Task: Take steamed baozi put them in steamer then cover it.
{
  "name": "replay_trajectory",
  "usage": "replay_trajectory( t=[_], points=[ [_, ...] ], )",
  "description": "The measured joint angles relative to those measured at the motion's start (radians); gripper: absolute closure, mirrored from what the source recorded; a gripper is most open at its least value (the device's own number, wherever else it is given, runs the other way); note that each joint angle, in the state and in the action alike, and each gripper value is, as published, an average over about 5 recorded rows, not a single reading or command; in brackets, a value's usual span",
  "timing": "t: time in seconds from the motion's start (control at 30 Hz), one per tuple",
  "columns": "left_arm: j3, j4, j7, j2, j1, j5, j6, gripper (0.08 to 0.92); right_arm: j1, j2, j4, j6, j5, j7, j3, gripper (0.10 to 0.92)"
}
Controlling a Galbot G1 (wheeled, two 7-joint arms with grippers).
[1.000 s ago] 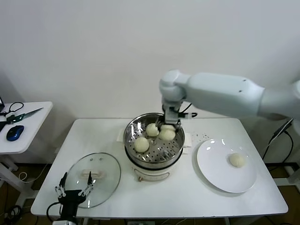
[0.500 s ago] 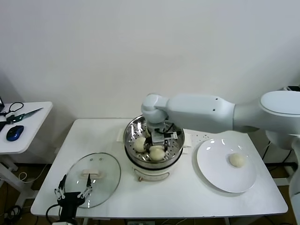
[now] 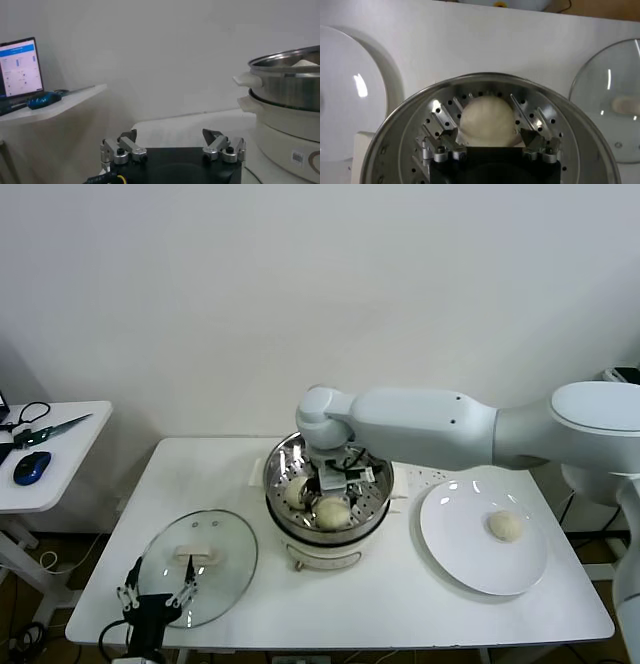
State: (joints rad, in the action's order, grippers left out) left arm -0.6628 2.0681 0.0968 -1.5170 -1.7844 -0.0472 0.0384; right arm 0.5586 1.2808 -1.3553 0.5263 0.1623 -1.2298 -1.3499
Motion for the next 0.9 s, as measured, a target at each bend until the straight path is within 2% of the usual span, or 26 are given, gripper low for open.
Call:
replay_trajectory(
  t=[0.23,0.67,0.9],
  points=[
    [0.006,0.004,0.000,0.000,0.006,-0.009,-0.001,0.177,0.068,-0.083,0.003,-0.068,-0.058,0.047,-0.014,0.203],
    [0.011,0.008,0.000,0.011,0.008,-0.013,-0.001,0.177,0.157,-0.376,0.022,-0.471,-0.357,0.134,-0.077,0.203],
    [0.001,0.022,-0.002,0.014,0.008,-0.011,-0.004,0.177,0.027,-0.552,0.052,-0.581,-0.363,0.129,0.016,0.203]
  ],
)
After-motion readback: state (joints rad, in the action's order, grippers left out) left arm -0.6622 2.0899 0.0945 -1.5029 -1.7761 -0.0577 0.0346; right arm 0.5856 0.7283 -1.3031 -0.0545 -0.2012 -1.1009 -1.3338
